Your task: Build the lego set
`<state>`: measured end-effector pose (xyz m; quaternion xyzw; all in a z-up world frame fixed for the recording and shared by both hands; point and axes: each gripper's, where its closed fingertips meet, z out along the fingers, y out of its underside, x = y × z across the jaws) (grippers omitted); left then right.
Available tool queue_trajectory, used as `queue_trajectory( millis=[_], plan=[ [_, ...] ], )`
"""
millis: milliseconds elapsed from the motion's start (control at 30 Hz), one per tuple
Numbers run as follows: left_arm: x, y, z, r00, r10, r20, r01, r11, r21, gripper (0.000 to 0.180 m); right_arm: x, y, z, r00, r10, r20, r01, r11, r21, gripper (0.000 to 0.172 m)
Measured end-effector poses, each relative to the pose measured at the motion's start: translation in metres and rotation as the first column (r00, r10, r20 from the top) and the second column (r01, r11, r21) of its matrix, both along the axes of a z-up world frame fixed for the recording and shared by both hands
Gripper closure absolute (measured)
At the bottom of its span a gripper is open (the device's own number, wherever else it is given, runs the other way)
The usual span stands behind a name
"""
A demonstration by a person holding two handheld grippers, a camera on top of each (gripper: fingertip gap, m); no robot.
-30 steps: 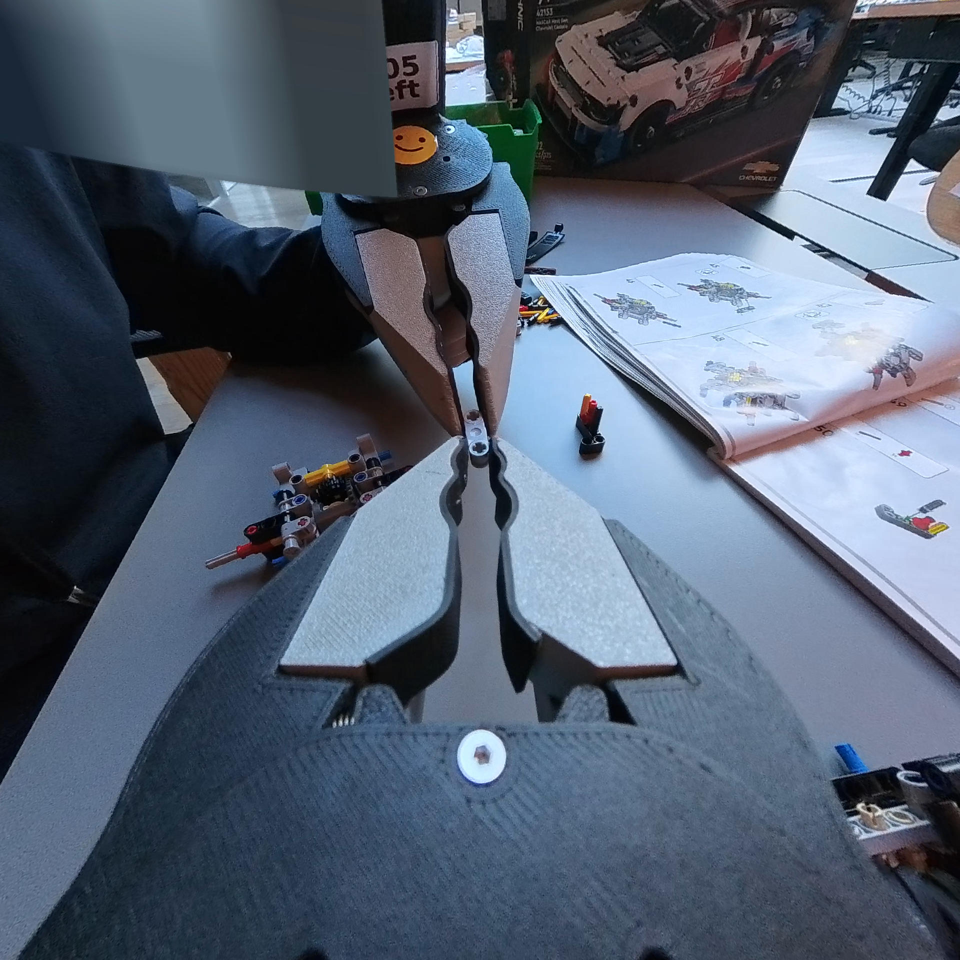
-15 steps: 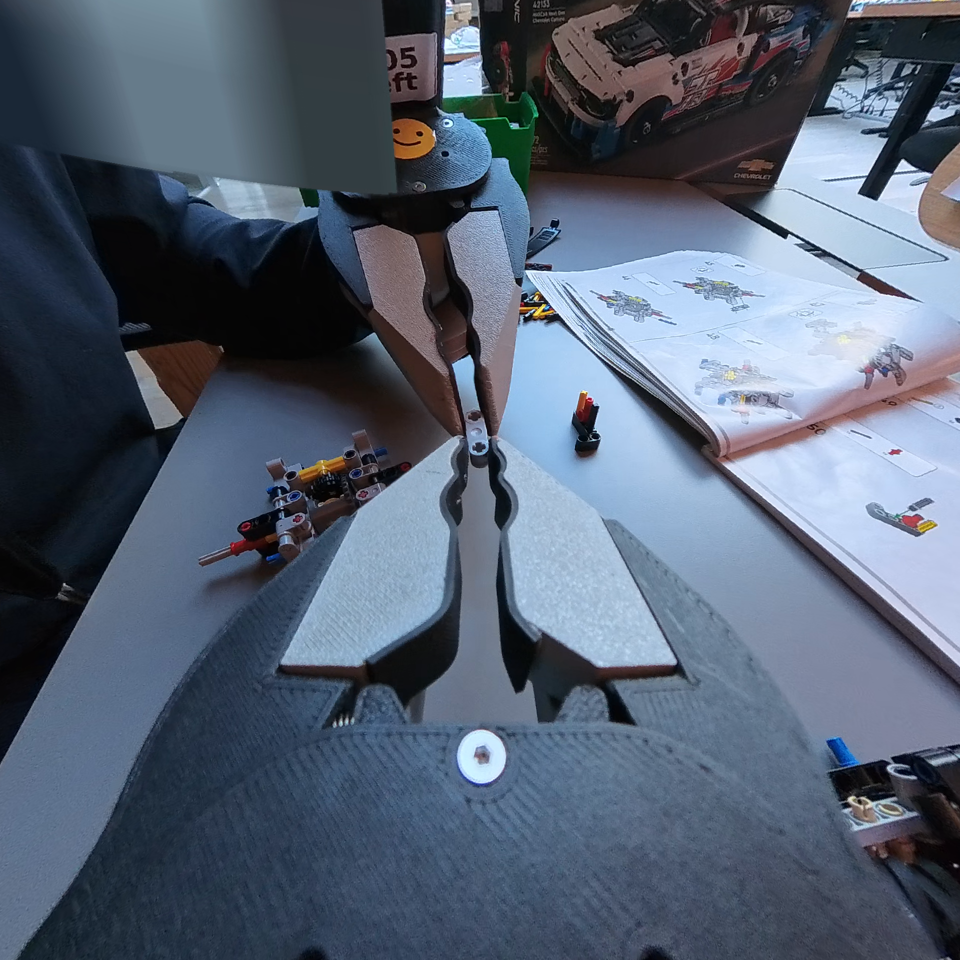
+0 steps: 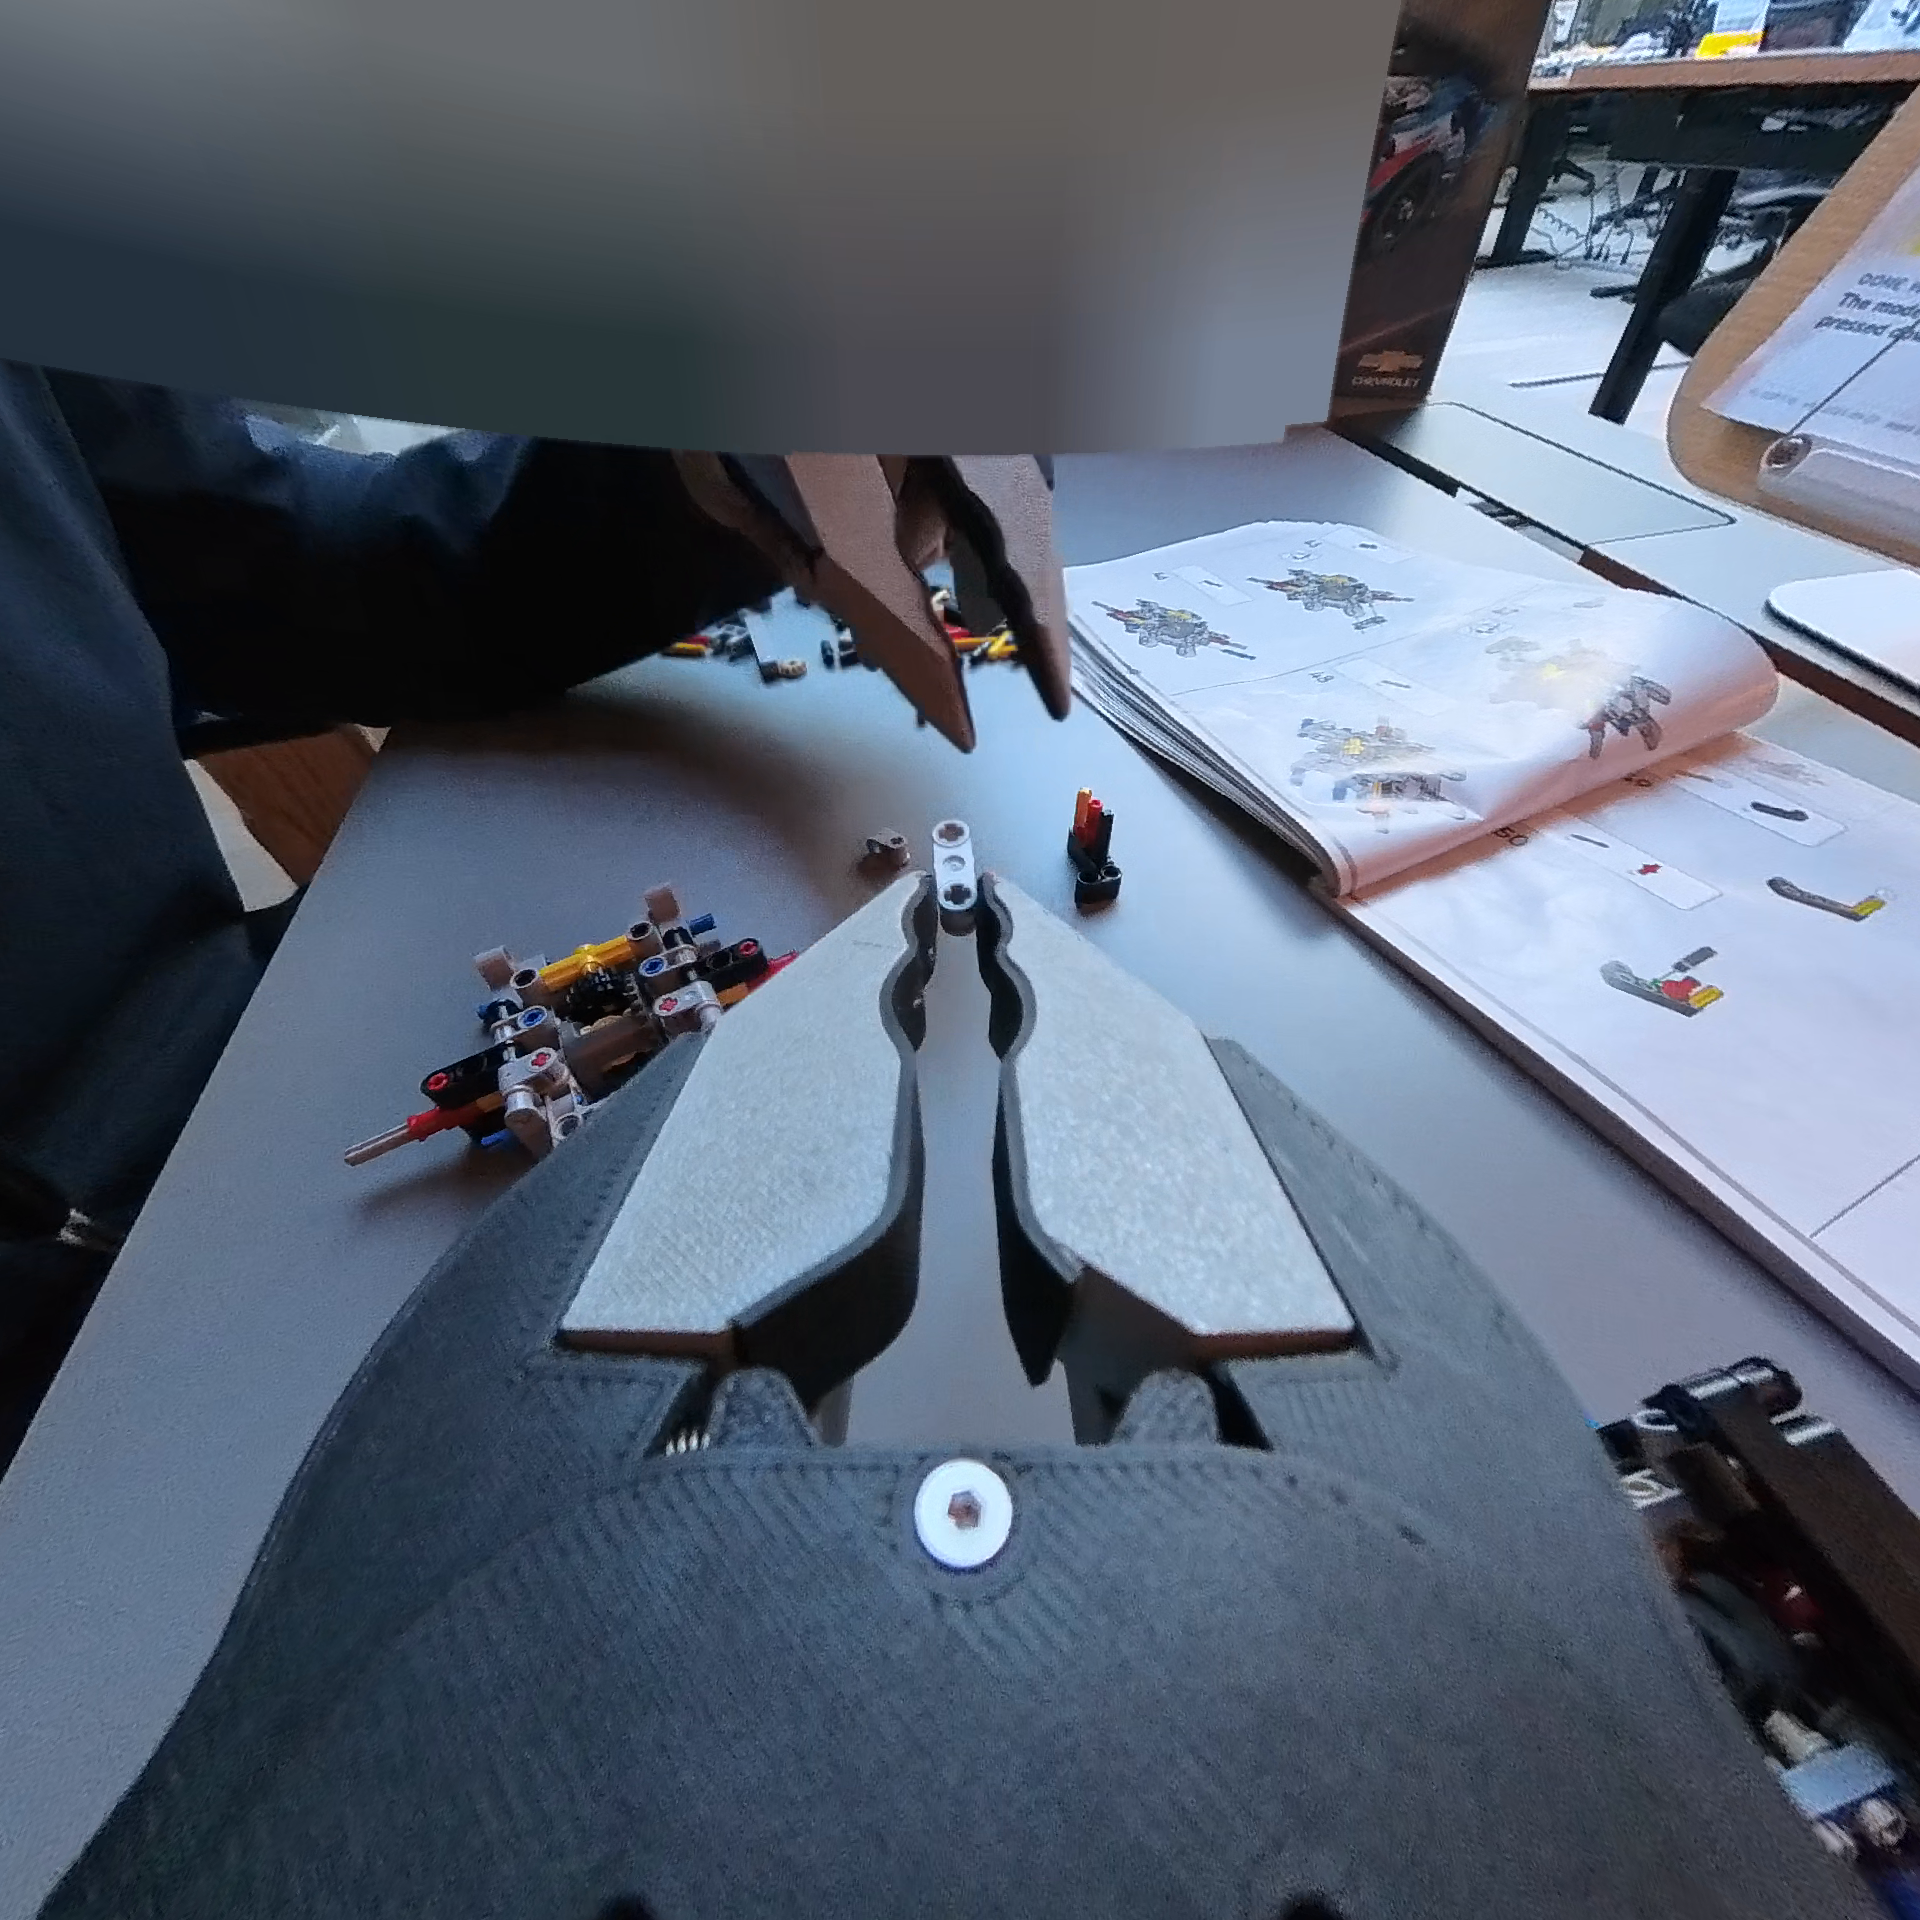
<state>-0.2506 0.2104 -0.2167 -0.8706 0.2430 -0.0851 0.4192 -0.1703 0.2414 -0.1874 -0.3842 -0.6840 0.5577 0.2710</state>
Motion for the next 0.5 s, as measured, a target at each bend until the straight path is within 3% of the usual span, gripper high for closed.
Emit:
queue_trajectory(
  millis=[133,333,500],
  plan=[
    [-0.028,-0.002,-0.023,0.985,0.108,-0.136,-0.122,0.988,-0.096,0.156,-0.001,-0.002,-0.003,1.000,0.004,0.009,-0.004,1.000,0.007,0.168],
    [-0.027,0.004,-0.043,0.982,0.176,-0.062,-0.185,0.968,-0.173,0.155,-0.001,-0.004,-0.004,1.000,0.010,0.013,-0.010,1.000,0.013,0.167],
    [-0.024,0.018,-0.043,0.978,0.205,-0.036,-0.208,0.966,-0.151,0.154,-0.001,-0.003,-0.002,1.000,0.004,0.005,-0.004,1.000,0.015,0.168]
  ],
)
